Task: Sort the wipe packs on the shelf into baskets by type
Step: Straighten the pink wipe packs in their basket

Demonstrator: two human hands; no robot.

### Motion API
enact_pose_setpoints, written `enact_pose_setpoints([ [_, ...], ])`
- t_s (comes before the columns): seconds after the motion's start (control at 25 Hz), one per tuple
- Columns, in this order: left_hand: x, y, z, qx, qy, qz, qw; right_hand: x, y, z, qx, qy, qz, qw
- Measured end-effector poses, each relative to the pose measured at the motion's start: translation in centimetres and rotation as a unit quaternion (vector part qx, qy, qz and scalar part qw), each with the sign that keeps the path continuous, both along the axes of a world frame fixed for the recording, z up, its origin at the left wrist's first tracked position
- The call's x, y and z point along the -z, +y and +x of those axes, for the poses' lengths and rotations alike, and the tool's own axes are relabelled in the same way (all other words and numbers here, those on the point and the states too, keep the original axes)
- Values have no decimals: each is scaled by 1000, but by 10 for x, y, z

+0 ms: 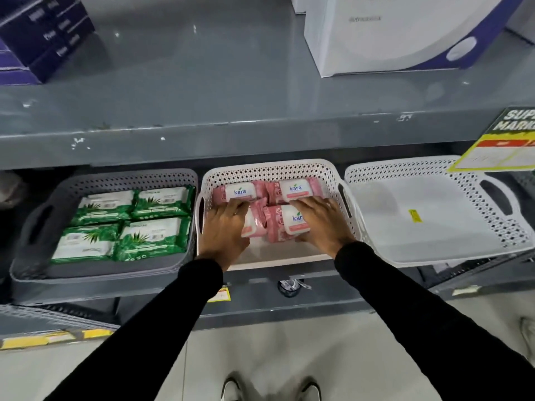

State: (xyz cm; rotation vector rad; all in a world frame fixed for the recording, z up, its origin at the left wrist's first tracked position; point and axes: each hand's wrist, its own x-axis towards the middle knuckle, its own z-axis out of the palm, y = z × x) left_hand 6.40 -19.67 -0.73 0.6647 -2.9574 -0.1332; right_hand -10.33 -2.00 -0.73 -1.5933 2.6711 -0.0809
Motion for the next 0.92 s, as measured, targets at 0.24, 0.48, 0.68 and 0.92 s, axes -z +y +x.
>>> enact_pose_setpoints([
  [0.24,-5,-3,5,22,-21,65,997,-12,16,-5,-19,-69,38,997],
  [0.48,-2,-2,7,45,-51,128,989,-7,17,-2,-24,-106,62,992],
  [0.68,-4,3,6,29,40,101,994,-13,8,-1,-10,-149,-1,989],
  [0.92,-6,-7,-31,-22,125,69,989,-11,-39,-2,43,-58,-151,986],
])
